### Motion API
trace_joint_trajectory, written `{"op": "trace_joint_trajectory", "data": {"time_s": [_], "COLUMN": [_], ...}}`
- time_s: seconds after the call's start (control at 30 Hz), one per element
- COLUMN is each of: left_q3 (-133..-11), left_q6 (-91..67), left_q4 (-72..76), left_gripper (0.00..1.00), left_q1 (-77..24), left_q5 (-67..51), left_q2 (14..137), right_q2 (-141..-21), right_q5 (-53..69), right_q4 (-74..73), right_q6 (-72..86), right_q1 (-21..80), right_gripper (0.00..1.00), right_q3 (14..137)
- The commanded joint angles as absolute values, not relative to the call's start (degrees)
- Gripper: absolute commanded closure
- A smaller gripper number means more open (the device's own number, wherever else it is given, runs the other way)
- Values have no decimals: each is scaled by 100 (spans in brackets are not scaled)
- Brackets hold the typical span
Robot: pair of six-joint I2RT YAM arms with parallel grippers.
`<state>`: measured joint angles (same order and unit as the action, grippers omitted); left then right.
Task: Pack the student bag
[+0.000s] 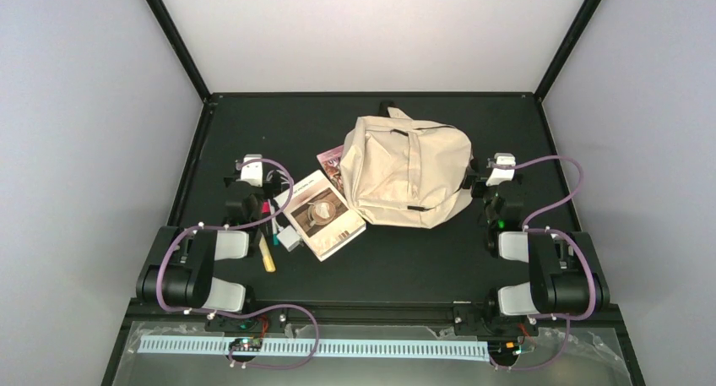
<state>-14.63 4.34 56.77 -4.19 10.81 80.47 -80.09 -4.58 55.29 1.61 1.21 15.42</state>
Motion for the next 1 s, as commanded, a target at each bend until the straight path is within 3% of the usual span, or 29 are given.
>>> {"op": "trace_joint_trajectory", "data": {"time_s": [0.0, 0.1, 0.23, 0.33, 0.6, 0.77, 0.97], "left_q3": [-1670, -2323, -2933, -3560, -5722, -5783, -5715], "left_q6": [436, 425, 799, 1345, 1849, 2028, 2035], "left_q4": [5782, 4112, 3231, 2554, -1681, -2359, -2696], "left_gripper": [1, 1, 1, 1, 1, 1, 1], "left_q1": [-371, -323, -279, -264, -259, -272, -275], "left_q5": [920, 766, 526, 456, -891, -1498, -1824], "left_q2": [7922, 7485, 6986, 6791, 6857, 6534, 6256], "right_q2": [-8041, -7977, -6728, -6242, -6740, -7223, -8083], "right_q5": [-564, -608, -1025, -628, 247, 409, 1226], "right_q4": [5804, 5894, 3291, 2099, -1119, -1608, -1612], "right_q6": [108, 110, 456, 690, 1812, 1949, 1906], "right_q1": [109, 112, 103, 108, 106, 110, 123], "right_gripper": [0, 0, 0, 0, 0, 1, 15], "right_q3": [1649, 1636, 2652, 3413, 4941, 4904, 5051]}}
